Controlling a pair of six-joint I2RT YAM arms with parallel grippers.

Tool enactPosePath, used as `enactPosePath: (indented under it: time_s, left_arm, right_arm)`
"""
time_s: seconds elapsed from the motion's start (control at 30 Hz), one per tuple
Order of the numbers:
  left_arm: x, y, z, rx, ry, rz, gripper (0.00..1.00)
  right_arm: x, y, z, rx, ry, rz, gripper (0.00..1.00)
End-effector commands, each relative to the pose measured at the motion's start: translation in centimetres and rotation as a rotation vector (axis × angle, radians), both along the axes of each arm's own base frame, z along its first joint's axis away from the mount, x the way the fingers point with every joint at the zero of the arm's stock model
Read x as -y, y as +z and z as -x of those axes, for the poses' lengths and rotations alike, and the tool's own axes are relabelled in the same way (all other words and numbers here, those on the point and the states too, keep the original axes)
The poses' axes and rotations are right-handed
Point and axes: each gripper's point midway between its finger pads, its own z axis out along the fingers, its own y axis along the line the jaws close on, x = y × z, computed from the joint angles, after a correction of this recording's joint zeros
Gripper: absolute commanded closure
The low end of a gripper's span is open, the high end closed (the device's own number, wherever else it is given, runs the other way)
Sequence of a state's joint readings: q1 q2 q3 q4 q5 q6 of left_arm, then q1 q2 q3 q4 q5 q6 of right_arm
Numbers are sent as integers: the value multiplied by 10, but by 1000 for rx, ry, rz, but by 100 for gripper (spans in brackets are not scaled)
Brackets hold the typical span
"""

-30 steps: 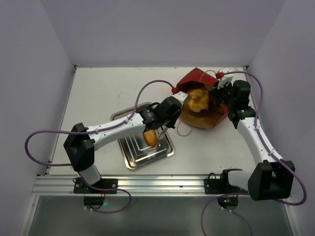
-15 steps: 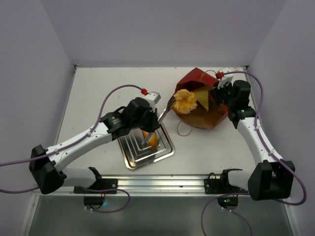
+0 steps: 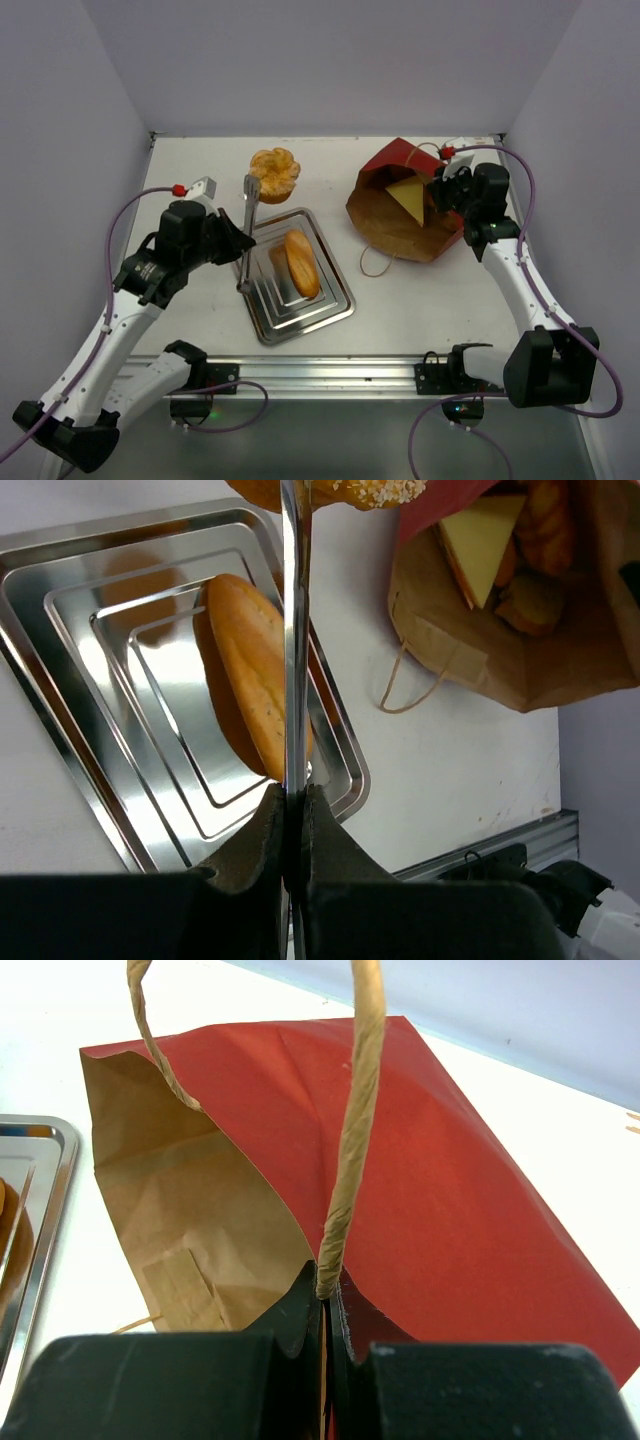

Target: Take the fake bread out of the paper bag

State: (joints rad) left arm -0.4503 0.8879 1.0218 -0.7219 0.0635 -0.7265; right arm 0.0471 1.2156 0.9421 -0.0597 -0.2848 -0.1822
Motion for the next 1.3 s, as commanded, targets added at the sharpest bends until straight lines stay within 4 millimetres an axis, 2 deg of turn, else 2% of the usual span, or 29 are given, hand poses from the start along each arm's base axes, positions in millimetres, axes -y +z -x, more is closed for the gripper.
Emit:
enactPosePath:
  time_s: [0.0,0.2,0.3,0.33,0.5,1.13,1.17,1.27]
  left_arm:
    - [-10,-12,10,-78,70,68,100]
    - [-26,-28,16,-123,169,129,100]
    - [-31,-44,21,-147,207,135,100]
    - [-33,-55,24,-161,217,131,100]
    - [-28,-80,29,-207,197,162,100]
    - [-25,-111,47,-259,174,185,100]
    - [-25,-110,47,-259,171,185,99]
    - [-24,-109,47,-257,166,188,89]
  right_arm:
    - [-4,9,4,19,21,-27,100]
    - [-4,11,5,24,25,-27,100]
    - [-5,10,5,21,29,-28,100]
    - [-5,11,5,23,30,-27,100]
    - [-5,9,5,19,29,-28,100]
    - [-6,7,4,15,29,-28,100]
    - [-5,8,4,16,28,-28,100]
    - [-5,7,4,15,28,-26,100]
